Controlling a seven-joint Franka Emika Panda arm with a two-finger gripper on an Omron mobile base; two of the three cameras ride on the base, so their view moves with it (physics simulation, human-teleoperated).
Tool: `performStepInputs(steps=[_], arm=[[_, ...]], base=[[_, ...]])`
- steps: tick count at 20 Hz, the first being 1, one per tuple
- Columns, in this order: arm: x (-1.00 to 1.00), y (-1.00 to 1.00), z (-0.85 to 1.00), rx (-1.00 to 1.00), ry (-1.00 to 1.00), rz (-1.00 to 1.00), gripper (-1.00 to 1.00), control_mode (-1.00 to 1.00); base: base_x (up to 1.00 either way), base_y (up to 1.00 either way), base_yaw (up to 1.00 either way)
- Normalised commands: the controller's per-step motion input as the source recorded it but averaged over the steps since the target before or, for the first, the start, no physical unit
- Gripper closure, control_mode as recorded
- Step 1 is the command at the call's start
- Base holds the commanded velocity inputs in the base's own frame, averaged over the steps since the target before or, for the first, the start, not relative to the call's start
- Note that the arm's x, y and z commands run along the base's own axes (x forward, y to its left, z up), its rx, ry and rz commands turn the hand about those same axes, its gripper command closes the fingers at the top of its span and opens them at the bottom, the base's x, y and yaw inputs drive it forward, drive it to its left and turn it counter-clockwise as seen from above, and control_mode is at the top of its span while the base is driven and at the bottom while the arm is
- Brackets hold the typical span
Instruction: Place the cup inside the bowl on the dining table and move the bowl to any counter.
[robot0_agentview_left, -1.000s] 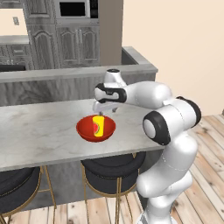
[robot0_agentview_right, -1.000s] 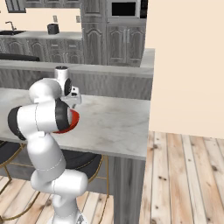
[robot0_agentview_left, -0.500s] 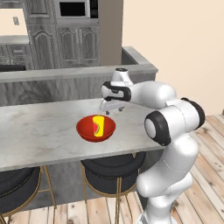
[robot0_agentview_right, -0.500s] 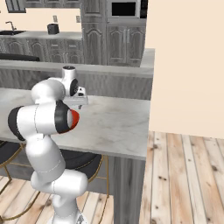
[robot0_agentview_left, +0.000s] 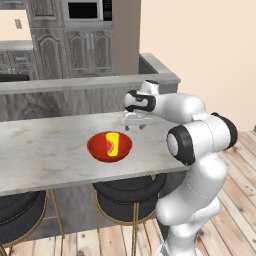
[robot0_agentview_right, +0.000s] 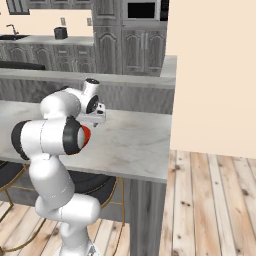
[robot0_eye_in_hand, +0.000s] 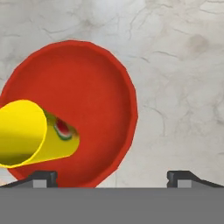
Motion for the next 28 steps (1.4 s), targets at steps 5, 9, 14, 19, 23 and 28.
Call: performStepInputs(steps=[5, 9, 14, 19, 23, 28], arm=[[0.0, -0.16, -0.14, 0.23, 0.0, 0.0, -1.0, -1.0], [0.0, -0.13, -0.01, 0.16, 0.0, -0.03, -1.0, -1.0], [0.0, -0.02, 0.0, 0.06, 0.01, -0.09, -1.0, -1.0], [0.0, 0.0, 0.0, 0.0, 0.04, -0.15, -1.0, -1.0], [0.0, 0.0, -0.01, -0.01, 0.14, -0.17, -1.0, -1.0], [0.07, 0.0, -0.15, -0.03, 0.24, -0.16, -1.0, -1.0]], base=[[0.0, 0.0, 0.0], [0.0, 0.0, 0.0], [0.0, 0.0, 0.0], [0.0, 0.0, 0.0], [0.0, 0.0, 0.0], [0.0, 0.0, 0.0]])
